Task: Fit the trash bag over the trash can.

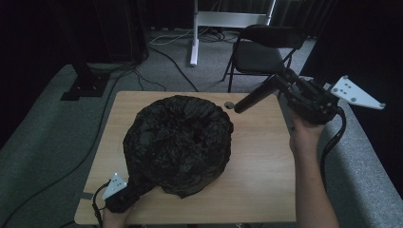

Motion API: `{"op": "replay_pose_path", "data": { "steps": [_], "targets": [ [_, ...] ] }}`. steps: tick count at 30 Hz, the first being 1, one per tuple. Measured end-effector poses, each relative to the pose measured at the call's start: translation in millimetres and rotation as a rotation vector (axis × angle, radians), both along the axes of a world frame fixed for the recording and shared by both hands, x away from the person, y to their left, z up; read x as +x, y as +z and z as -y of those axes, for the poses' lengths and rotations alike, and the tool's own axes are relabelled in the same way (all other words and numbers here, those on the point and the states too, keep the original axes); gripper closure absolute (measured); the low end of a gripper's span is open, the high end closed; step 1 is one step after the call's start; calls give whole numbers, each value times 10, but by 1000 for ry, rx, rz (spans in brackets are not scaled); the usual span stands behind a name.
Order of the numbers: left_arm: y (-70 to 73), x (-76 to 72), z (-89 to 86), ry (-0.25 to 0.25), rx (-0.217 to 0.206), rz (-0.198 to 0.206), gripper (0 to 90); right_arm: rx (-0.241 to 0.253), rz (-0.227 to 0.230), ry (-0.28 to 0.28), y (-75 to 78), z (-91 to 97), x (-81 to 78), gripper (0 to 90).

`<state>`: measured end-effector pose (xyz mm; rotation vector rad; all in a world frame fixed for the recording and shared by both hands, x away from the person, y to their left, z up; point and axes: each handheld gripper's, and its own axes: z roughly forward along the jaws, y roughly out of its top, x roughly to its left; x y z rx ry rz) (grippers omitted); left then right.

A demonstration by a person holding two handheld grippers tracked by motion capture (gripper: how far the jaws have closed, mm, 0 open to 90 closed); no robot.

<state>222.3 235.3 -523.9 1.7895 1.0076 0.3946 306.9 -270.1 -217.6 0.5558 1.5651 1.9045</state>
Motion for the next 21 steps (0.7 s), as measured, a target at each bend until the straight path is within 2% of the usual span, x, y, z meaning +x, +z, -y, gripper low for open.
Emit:
{"op": "replay_pose_path", "data": {
  "steps": [2,5,8,11,14,16,21],
  "targets": [
    [-7,2,6,-1,-1,-6,837,27,57,73,133,-85,-133,618],
    [-13,12,7,-3,2,-8,838,45,97,189,263,-218,-305,619],
    [-17,20,3,-6,6,-12,838,47,112,280,292,-358,-415,619],
    [-21,23,0,-7,8,-14,838,20,105,317,242,-522,-444,619],
    [-20,25,-6,-8,10,-16,838,-11,55,360,116,-690,-385,619],
    [-19,30,-10,-7,8,-15,838,-38,6,374,-11,-805,-314,620],
    [-18,58,-11,-16,10,-24,839,-123,-159,394,-407,-1086,-102,620]
  ]
}}
